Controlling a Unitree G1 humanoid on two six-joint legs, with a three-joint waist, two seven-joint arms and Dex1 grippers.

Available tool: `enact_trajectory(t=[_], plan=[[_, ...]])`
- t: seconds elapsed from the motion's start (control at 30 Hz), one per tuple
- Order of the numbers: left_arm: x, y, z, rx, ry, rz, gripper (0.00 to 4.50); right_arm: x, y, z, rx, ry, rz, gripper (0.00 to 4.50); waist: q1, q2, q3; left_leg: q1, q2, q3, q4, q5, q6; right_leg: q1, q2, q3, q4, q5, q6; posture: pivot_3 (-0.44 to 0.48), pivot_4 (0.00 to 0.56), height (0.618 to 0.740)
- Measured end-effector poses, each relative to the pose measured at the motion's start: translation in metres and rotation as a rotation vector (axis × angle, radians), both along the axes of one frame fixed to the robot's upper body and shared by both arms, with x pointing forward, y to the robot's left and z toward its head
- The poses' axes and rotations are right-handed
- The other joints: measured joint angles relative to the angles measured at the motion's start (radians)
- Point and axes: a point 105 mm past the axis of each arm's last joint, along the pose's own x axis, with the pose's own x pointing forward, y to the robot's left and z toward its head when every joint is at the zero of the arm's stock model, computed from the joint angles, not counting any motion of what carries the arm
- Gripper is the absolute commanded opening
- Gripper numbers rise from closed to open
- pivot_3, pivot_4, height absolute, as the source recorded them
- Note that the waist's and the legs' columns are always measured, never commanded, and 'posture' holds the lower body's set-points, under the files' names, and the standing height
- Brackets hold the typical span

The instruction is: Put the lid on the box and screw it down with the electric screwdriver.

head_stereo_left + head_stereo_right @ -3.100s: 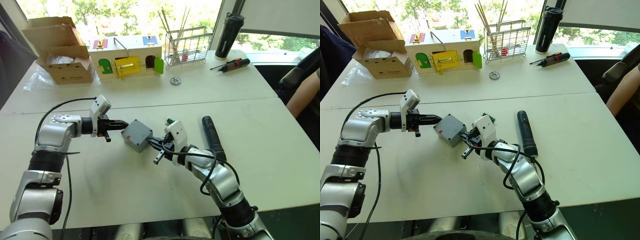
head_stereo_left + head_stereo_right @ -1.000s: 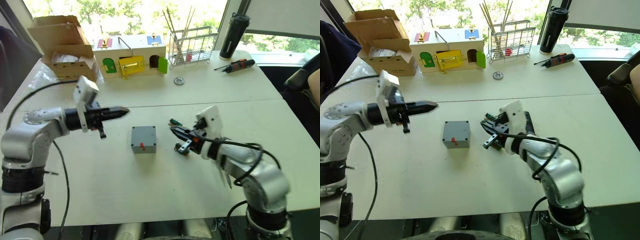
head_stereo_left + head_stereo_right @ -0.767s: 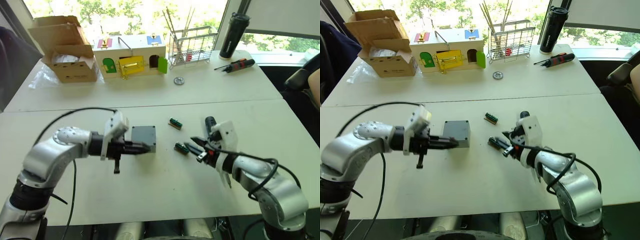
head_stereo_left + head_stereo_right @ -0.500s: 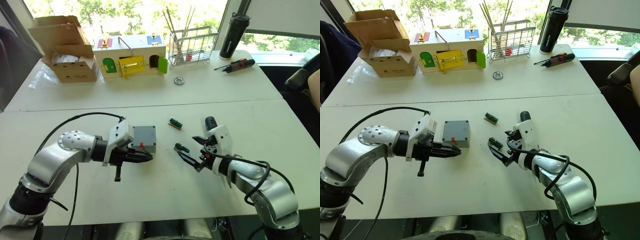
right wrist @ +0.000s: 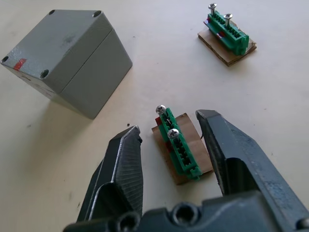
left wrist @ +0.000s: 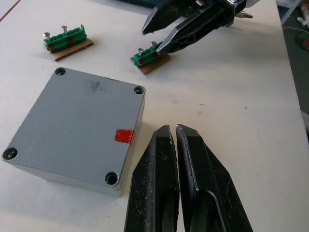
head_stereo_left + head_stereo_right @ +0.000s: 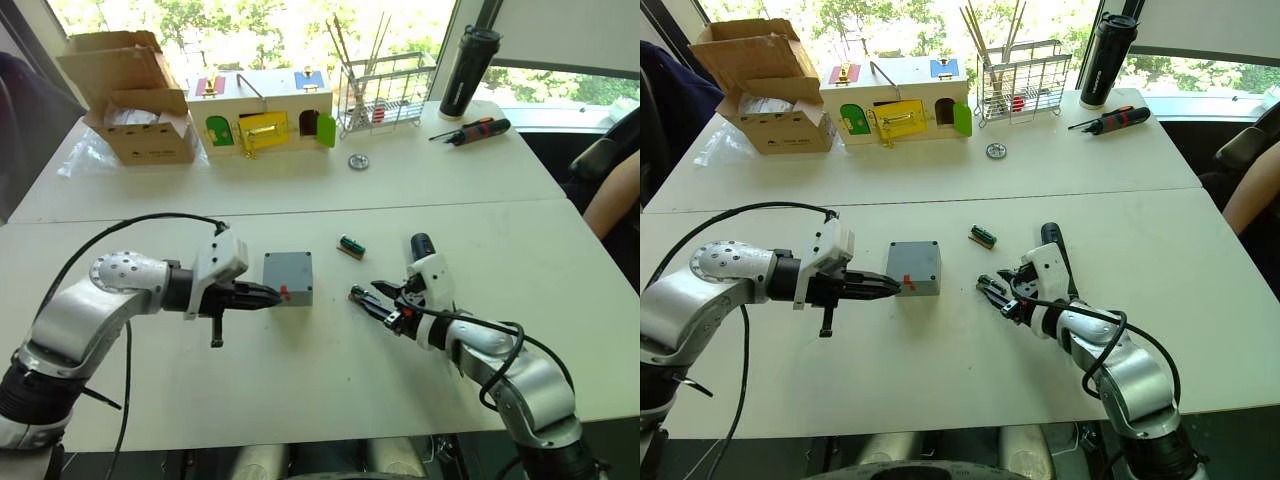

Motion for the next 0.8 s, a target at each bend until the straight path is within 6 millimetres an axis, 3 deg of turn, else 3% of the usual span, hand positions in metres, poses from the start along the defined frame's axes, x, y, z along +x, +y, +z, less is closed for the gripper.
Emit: enact_trajectory(t=[0.17,0.23,0.33,0.63,0.8], plan=[[0.001,0.001,0.000,0.002,-0.002,0.002,0.14,0.000,0.000,0.000,-0.005,-0.004,-0.001,2.05,0.000,0.000,0.000,0.000,0.000,0.000,0.000,0.000,0.000,0.000,0.000,0.000,0.000,0.000,0.000,0.000,0.150,0.740],[0.001,0.001,0.000,0.002,-0.004,0.001,0.14,0.001,-0.001,-0.002,-0.008,0.000,-0.005,1.50,0.000,0.000,0.000,0.000,0.000,0.000,0.000,0.000,0.000,0.000,0.000,0.000,0.000,0.000,0.000,0.000,0.150,0.740],[0.001,0.001,0.001,0.001,-0.013,-0.002,0.14,0.002,-0.002,-0.004,-0.010,0.008,-0.010,0.09,0.000,0.000,0.000,0.000,0.000,0.000,0.000,0.000,0.000,0.000,0.000,0.000,0.000,0.000,0.000,0.000,0.150,0.740],[0.003,0.001,0.001,-0.001,-0.014,0.005,0.14,0.002,0.000,-0.005,-0.021,-0.002,-0.005,0.04,0.000,0.000,0.000,0.000,0.000,0.000,0.000,0.000,0.000,0.000,0.000,0.000,0.000,0.000,0.000,0.000,0.150,0.740],[0.013,0.013,0.014,-0.020,-0.023,0.058,0.14,0.005,-0.007,0.003,-0.031,-0.024,-0.035,0.04,0.000,0.000,0.000,0.000,0.000,0.000,0.000,0.000,0.001,0.000,0.001,0.000,0.000,0.000,0.000,0.000,0.150,0.740]])
